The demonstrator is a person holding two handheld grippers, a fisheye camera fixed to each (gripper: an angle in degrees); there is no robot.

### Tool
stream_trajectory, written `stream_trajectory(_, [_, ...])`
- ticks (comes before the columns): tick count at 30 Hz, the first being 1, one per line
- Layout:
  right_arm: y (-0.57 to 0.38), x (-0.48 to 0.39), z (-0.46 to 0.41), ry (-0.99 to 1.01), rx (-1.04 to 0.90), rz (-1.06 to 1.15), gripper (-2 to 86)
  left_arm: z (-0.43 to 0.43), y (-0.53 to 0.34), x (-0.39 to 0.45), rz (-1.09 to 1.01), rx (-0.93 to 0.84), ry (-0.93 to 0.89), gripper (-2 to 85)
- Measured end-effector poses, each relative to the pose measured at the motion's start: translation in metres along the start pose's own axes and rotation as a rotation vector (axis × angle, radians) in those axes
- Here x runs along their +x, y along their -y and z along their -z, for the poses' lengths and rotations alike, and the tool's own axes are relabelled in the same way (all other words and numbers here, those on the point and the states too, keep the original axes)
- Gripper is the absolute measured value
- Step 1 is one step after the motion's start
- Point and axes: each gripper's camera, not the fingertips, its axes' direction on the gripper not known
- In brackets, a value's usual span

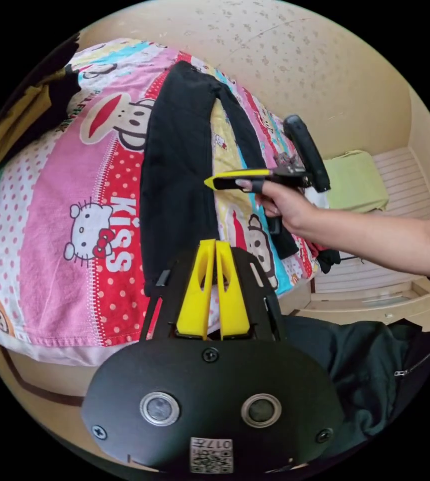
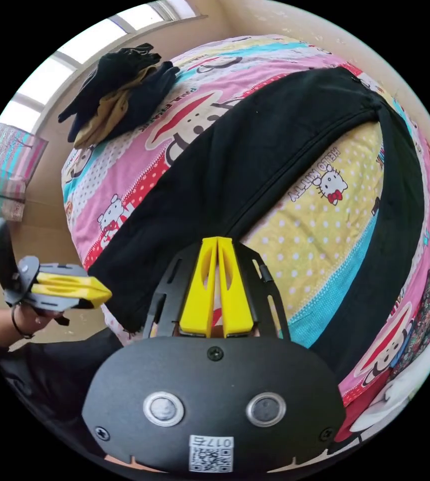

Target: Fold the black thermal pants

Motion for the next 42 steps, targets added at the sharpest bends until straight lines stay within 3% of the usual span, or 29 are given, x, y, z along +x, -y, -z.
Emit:
stream_trajectory(4, [-0.02,-0.03,0.003,-0.05,-0.035,0.054,0.4,-0.077,0.002,-0.046,0.065,-0.153,0.229,-0.8])
stream_trajectory(7, [-0.022,-0.045,0.007,-0.007,-0.099,0.092,0.4,-0.111,-0.022,-0.064,0.043,-0.021,0.247,-0.8])
stream_trajectory(10, [-0.019,-0.053,0.011,0.102,-0.256,0.109,0.4,-0.14,-0.034,-0.069,0.106,0.039,0.289,-0.8])
stream_trajectory(15, [-0.052,-0.048,0.01,0.416,-0.687,-0.077,0.2,-0.188,-0.037,-0.076,0.262,0.002,0.337,-0.8])
stream_trajectory(16, [-0.061,-0.049,0.015,0.43,-0.688,-0.089,0.2,-0.2,-0.034,-0.078,0.312,-0.027,0.353,-0.9])
stream_trajectory(18, [-0.093,-0.06,0.052,0.419,-0.562,-0.118,0.2,-0.219,-0.022,-0.076,0.398,-0.134,0.37,-0.9])
stream_trajectory(20, [-0.117,-0.068,0.089,0.354,-0.436,-0.209,0.2,-0.24,0.007,-0.057,0.358,-0.33,0.411,-0.9])
stream_trajectory(21, [-0.129,-0.075,0.117,0.329,-0.312,-0.281,0.2,-0.243,0.014,-0.048,0.327,-0.343,0.413,-0.9])
stream_trajectory(23, [-0.144,-0.085,0.157,0.311,-0.115,-0.372,0.3,-0.24,0.04,-0.006,0.199,-0.29,0.427,-0.9])
stream_trajectory(27, [-0.162,-0.122,0.24,0.164,0.255,-0.47,0.3,-0.226,0.07,0.049,0.151,-0.137,0.573,-0.9])
stream_trajectory(33, [-0.172,-0.203,0.304,-0.028,0.582,-0.47,0.4,-0.232,0.112,0.116,0.029,0.127,0.537,-0.8])
stream_trajectory(35, [-0.174,-0.227,0.301,-0.027,0.602,-0.484,0.4,-0.265,0.125,0.132,-0.03,0.076,0.538,-0.8])
stream_trajectory(37, [-0.162,-0.246,0.288,0.049,0.483,-0.472,0.4,-0.296,0.131,0.135,-0.019,-0.001,0.539,-0.7])
stream_trajectory(39, [-0.138,-0.277,0.27,0.162,0.242,-0.356,0.3,-0.325,0.132,0.136,-0.01,-0.045,0.54,-0.7])
stream_trajectory(42, [-0.146,-0.325,0.289,0.006,0.376,-0.286,0.3,-0.357,0.136,0.14,-0.046,-0.055,0.562,-0.8])
